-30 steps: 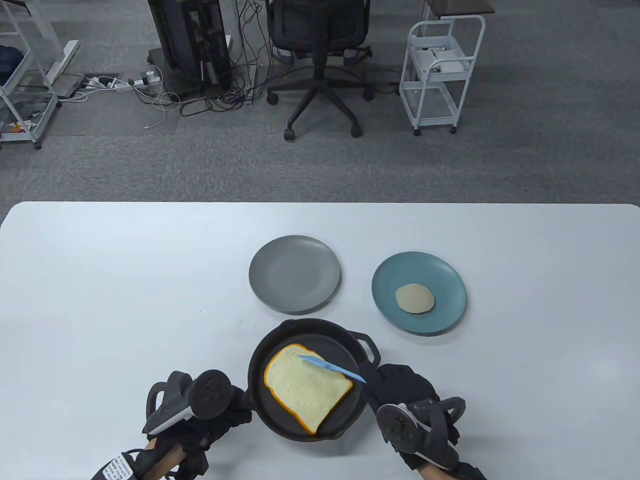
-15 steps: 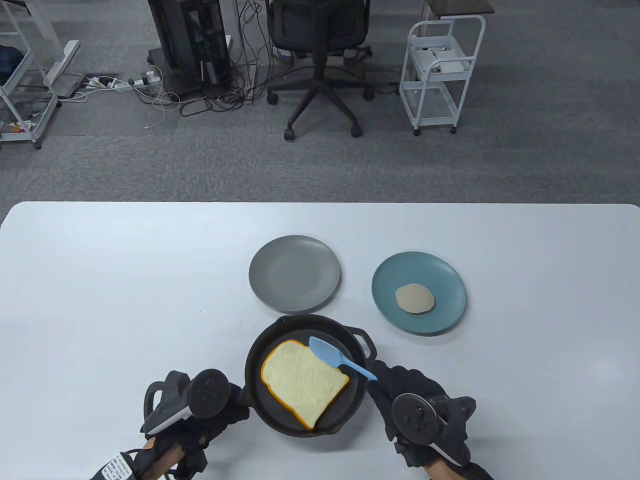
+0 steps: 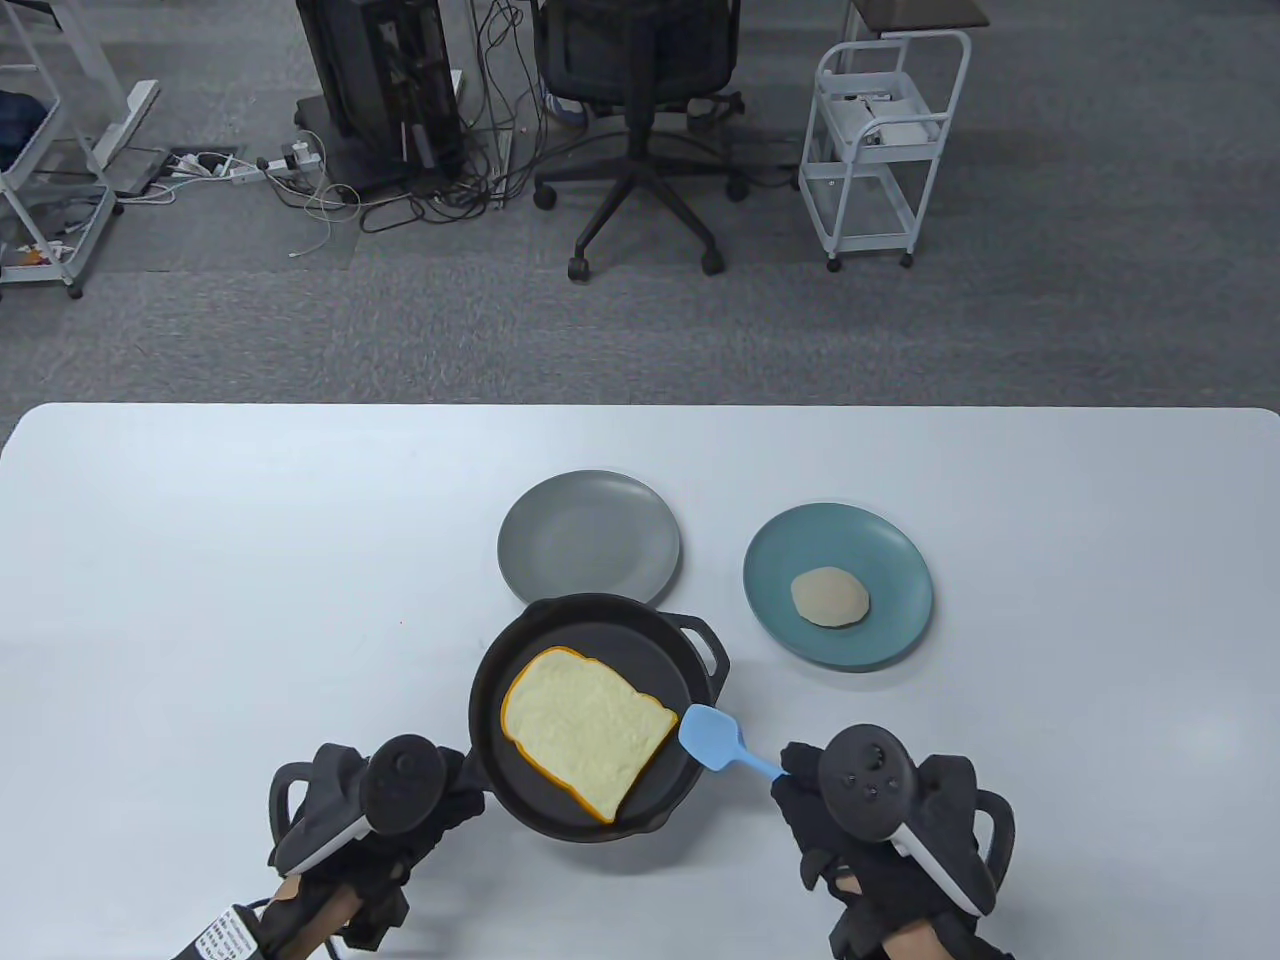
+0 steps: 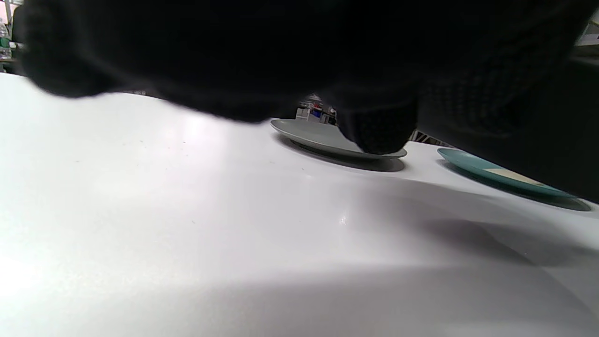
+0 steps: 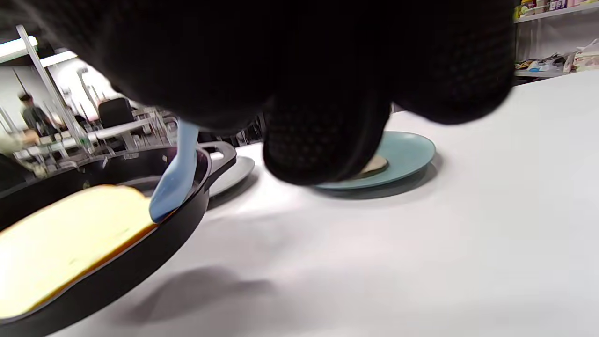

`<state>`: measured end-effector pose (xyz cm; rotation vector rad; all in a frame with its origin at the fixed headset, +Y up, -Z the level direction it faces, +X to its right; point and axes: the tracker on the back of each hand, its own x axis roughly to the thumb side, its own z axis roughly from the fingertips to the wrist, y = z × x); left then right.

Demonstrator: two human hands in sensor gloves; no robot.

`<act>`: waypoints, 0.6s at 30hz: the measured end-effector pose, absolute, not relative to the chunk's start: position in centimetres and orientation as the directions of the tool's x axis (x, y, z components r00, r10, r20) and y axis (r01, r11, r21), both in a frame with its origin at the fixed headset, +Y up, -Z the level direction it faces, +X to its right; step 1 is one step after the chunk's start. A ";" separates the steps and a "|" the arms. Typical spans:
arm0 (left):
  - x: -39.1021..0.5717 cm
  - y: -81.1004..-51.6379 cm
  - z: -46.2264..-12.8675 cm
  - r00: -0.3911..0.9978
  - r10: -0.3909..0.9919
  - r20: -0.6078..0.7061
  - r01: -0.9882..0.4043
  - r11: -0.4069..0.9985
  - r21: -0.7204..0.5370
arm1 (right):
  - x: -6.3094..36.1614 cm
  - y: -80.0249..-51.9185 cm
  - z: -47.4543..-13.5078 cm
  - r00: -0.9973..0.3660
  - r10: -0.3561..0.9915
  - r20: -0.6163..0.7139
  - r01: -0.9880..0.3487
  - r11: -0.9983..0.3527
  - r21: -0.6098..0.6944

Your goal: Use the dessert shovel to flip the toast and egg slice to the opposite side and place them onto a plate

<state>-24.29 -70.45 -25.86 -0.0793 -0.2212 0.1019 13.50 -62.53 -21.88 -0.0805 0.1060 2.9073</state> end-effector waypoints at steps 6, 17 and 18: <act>-23.8 -70.5 -25.4 0.979 0.102 0.179 -0.085 0.991 -0.101 | 10.4 -61.2 -22.9 -0.992 0.088 -0.092 -0.104 -0.977 0.188; -24.7 -70.7 -25.7 0.941 0.318 0.118 -0.292 0.936 -0.199 | 11.9 -64.5 -24.9 -0.956 0.287 -0.056 -0.292 -0.940 0.175; -24.7 -70.8 -25.8 0.937 0.329 0.114 -0.301 0.930 -0.212 | 12.4 -64.8 -25.1 -0.951 0.307 -0.049 -0.310 -0.935 0.173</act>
